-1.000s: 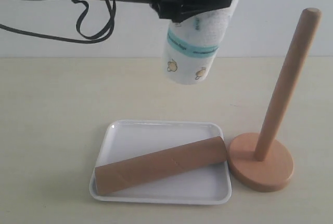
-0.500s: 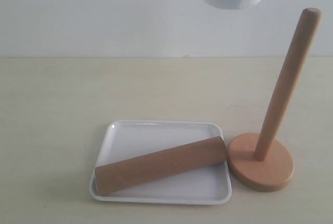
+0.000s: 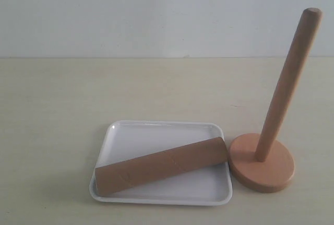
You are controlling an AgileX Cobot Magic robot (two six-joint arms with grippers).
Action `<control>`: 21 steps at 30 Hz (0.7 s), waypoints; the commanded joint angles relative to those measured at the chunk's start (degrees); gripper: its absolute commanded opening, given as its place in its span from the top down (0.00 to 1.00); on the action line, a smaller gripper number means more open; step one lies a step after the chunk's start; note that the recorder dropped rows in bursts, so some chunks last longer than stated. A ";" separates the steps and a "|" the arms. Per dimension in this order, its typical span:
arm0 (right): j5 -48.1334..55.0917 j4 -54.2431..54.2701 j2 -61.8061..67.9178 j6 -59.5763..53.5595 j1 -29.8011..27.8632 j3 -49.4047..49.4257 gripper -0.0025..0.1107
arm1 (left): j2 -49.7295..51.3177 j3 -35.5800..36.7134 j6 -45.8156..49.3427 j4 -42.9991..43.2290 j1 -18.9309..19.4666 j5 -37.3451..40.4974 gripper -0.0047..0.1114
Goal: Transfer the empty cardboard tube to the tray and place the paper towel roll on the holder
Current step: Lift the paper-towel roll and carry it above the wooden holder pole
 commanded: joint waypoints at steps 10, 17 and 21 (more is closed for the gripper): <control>-0.17 -0.26 -0.25 0.00 0.14 0.01 0.98 | 4.25 -1.62 -12.86 8.80 -1.31 2.13 0.92; -0.17 -0.26 -0.25 0.00 0.14 0.01 0.98 | 6.11 -1.51 -8.31 8.80 -1.31 2.17 0.92; -0.17 -0.26 -0.25 0.00 0.14 0.01 0.98 | 6.20 -0.15 -4.16 8.92 -1.31 2.21 0.92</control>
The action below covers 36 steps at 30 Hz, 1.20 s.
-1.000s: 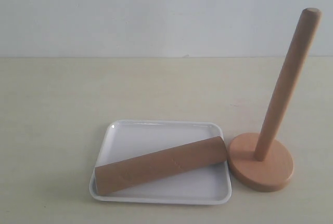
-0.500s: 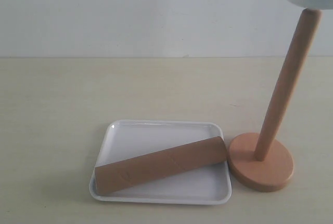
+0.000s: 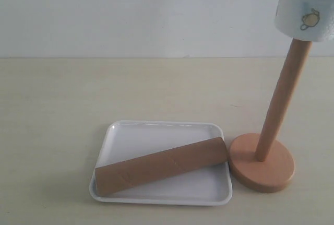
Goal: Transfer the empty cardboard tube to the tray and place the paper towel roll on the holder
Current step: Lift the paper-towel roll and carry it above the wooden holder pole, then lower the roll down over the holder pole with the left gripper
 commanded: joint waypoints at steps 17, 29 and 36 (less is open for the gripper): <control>-0.32 -0.26 -0.25 0.00 0.14 0.01 0.98 | 1.47 16.93 32.97 -34.25 0.72 -15.87 0.92; -0.32 -0.26 -0.25 0.00 0.14 0.01 0.98 | 6.21 29.99 49.99 -53.48 1.48 -26.61 0.92; -0.32 -0.26 -0.25 0.00 0.14 0.01 0.98 | 11.35 32.92 51.24 -56.79 1.48 -32.88 0.92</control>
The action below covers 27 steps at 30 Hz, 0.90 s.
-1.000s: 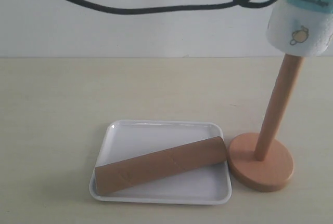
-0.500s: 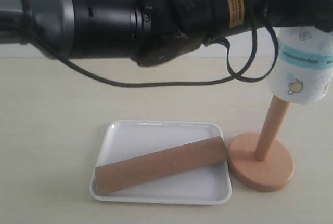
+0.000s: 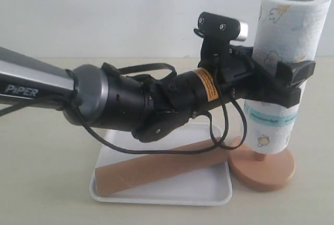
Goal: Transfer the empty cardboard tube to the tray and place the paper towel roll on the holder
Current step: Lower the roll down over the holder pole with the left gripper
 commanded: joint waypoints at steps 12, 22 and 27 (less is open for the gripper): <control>-0.32 -0.26 -0.25 0.00 0.14 0.01 0.98 | 7.60 0.69 4.17 -1.68 0.28 -4.81 0.92; -0.32 -0.26 -0.25 0.00 0.14 0.01 0.98 | 7.60 0.69 -7.37 1.98 0.28 2.14 0.33; -0.32 -0.26 -0.25 0.00 0.14 0.01 0.98 | 7.60 0.69 -8.35 2.82 0.28 2.24 0.01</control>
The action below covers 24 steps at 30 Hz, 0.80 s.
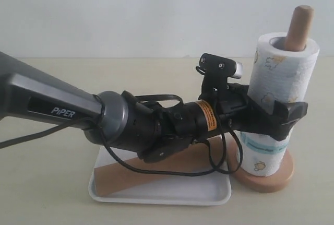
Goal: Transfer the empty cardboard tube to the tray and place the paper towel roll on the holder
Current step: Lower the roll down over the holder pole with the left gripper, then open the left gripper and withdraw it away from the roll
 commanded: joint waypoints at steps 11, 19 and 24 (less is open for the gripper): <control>-0.32 -0.26 -0.25 0.00 0.14 0.01 0.98 | -2.45 0.32 -1.77 13.94 -0.22 2.77 0.01; -0.03 -0.38 -0.25 0.00 0.14 0.01 0.98 | -5.82 0.93 -1.77 15.14 0.95 9.06 0.01; -0.03 -0.27 -0.25 0.00 0.14 0.01 0.98 | -8.48 5.02 -1.34 16.35 1.65 8.17 0.01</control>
